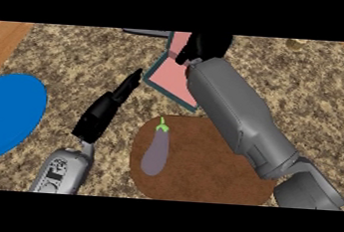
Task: Pick the cupcake from the cutting board and place it in the cardboard box
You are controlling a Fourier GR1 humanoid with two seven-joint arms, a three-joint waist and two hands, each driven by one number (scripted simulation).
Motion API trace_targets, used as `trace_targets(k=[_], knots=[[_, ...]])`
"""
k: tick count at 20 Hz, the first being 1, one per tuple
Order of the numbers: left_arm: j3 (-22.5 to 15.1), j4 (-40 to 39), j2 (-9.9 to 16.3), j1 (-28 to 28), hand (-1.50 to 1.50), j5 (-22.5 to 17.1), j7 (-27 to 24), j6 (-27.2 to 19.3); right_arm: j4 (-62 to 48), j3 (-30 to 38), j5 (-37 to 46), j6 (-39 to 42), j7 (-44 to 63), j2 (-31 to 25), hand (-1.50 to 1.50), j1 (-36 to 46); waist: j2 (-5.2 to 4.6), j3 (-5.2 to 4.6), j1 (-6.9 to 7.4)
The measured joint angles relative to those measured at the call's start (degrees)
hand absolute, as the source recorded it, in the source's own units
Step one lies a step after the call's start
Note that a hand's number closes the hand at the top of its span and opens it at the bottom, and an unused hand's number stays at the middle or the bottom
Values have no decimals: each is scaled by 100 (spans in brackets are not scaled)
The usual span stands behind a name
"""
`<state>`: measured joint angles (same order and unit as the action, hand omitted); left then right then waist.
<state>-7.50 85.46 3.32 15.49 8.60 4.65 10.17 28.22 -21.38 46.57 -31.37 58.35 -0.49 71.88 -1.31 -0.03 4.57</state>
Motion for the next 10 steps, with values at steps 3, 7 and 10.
trace_targets(k=[3, 7, 10], knots=[[28, -32, 27, -42, 0, 3, -85, 4, 96, 108, -71, -732, -179, 9, -150, -146, 7, 2, -21], [67, 19, 23, -71, 0, 0, -24, -38, 358, 290, -3, -1790, -385, 12, -150, -298, 46, 7, -126], [123, 54, 70, -103, 0, -29, 12, -21, 680, 453, -39, -2470, -566, 12, -150, -444, 75, 9, -199]])
